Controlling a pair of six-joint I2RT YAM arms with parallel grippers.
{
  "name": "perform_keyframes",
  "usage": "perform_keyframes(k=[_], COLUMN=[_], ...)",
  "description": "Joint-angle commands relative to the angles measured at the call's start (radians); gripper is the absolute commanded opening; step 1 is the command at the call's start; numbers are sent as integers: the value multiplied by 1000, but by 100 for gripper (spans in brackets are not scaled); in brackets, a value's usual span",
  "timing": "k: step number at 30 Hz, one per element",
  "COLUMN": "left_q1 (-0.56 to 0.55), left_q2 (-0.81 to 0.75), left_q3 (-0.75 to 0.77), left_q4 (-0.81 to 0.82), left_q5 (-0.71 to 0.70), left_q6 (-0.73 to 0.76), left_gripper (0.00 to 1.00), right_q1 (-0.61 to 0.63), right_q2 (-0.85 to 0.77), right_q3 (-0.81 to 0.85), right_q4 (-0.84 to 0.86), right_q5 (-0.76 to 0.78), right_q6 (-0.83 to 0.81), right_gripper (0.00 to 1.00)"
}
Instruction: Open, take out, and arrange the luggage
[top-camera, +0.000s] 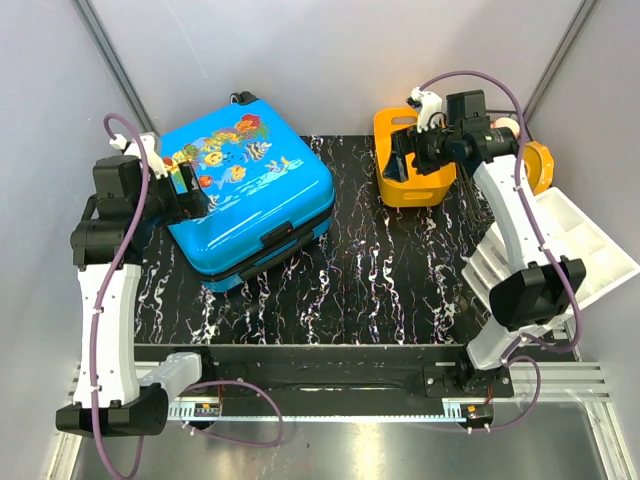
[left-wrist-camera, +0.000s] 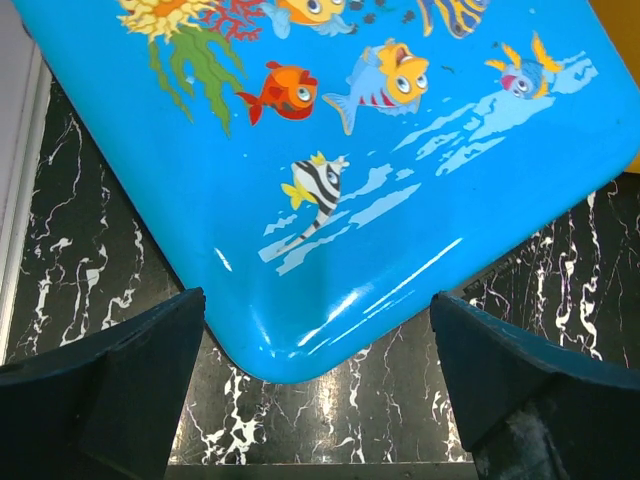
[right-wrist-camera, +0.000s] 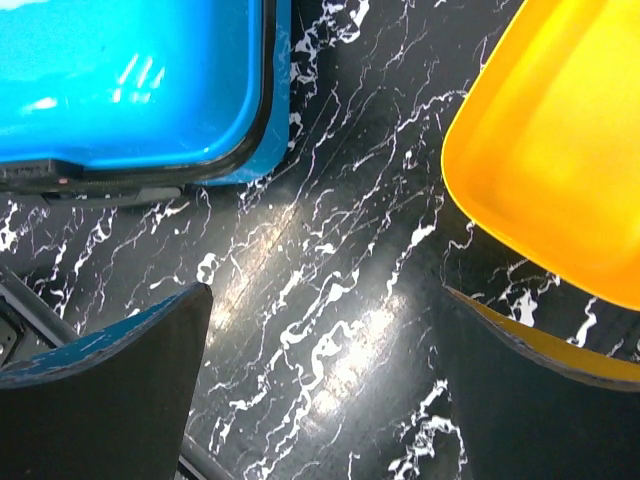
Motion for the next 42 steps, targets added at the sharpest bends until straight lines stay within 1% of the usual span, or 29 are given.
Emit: perform_keyframes(k=[1, 3, 5, 6, 7, 8, 9, 10, 11, 13, 14, 15, 20, 23, 24, 26, 27, 28, 29, 32, 33, 35, 36, 37, 38, 39, 40, 41, 42], left_q1=[61, 107, 153, 220, 260, 347, 392, 435, 501, 555, 590, 603, 640, 676, 690, 721, 725, 729, 730, 730, 730, 730, 730, 730, 729, 729, 729, 729, 727], left_q2=[22, 60, 86, 94, 105, 109, 112, 125, 135, 152, 166, 169, 186, 201, 206, 220, 238, 246, 255, 287, 295, 322, 333, 362, 375, 391, 407, 436, 448], left_q3=[18, 35, 55, 55, 49, 44, 38, 25, 21, 11, 5, -12, -52, -81, -104, -126, -139, -144, -147, -160, -160, -163, -167, -169, -172, -176, -178, -187, -190], left_q4=[7, -15, -41, -45, -45, -47, -45, -48, -56, -70, -68, -59, -21, 5, 28, 53, 76, 85, 93, 137, 148, 163, 175, 180, 185, 186, 186, 188, 188], left_q5=[61, 92, 145, 167, 229, 266, 306, 389, 426, 519, 541, 555, 592, 707, 794, 878, 914, 982, 1006, 1034, 1038, 1043, 1045, 1045, 1046, 1045, 1040, 1041, 1041], left_q6=[-20, -20, -3, 9, 19, 25, 33, 49, 59, 83, 89, 97, 106, 108, 111, 114, 109, 111, 114, 94, 100, 100, 99, 96, 97, 102, 106, 121, 132], left_gripper=[99, 99, 99, 99, 99, 99, 99, 99, 99, 99, 99, 99, 99, 99, 99, 99, 99, 99, 99, 99, 99, 99, 99, 99, 99, 99, 99, 99, 99], right_q1=[37, 45, 60, 61, 65, 68, 68, 69, 71, 77, 83, 89, 112, 121, 124, 134, 138, 149, 155, 179, 184, 204, 213, 222, 239, 245, 253, 261, 272], right_q2=[72, 132, 187, 247, 278, 309, 364, 390, 415, 480, 504, 546, 677, 747, 780, 807, 829, 838, 846, 864, 866, 863, 847, 835, 790, 762, 730, 665, 634], right_q3=[79, 105, 175, 206, 269, 303, 335, 390, 413, 464, 481, 513, 602, 642, 654, 657, 651, 644, 634, 582, 541, 492, 431, 391, 340, 218, 149, 83, -32], right_q4=[107, 153, 167, 169, 169, 169, 170, 173, 185, 198, 207, 210, 244, 288, 305, 351, 365, 392, 408, 468, 486, 544, 558, 596, 629, 668, 752, 794, 826], right_q5=[33, 49, 73, 82, 92, 92, 90, 87, 81, 58, 49, 43, 17, -3, -17, -40, -68, -88, -112, -242, -328, -410, -469, -488, -505, -532, -537, -540, -549], right_q6=[62, 73, 91, 99, 110, 116, 122, 137, 145, 156, 154, 182, 213, 226, 239, 246, 255, 260, 262, 303, 350, 392, 422, 438, 450, 475, 484, 495, 492], right_gripper=[100, 100, 100, 100, 100, 100, 100, 100, 100, 100, 100, 100, 100, 100, 100, 99, 99, 99, 98, 96, 94, 91, 88, 86, 85, 84, 82, 81, 80])
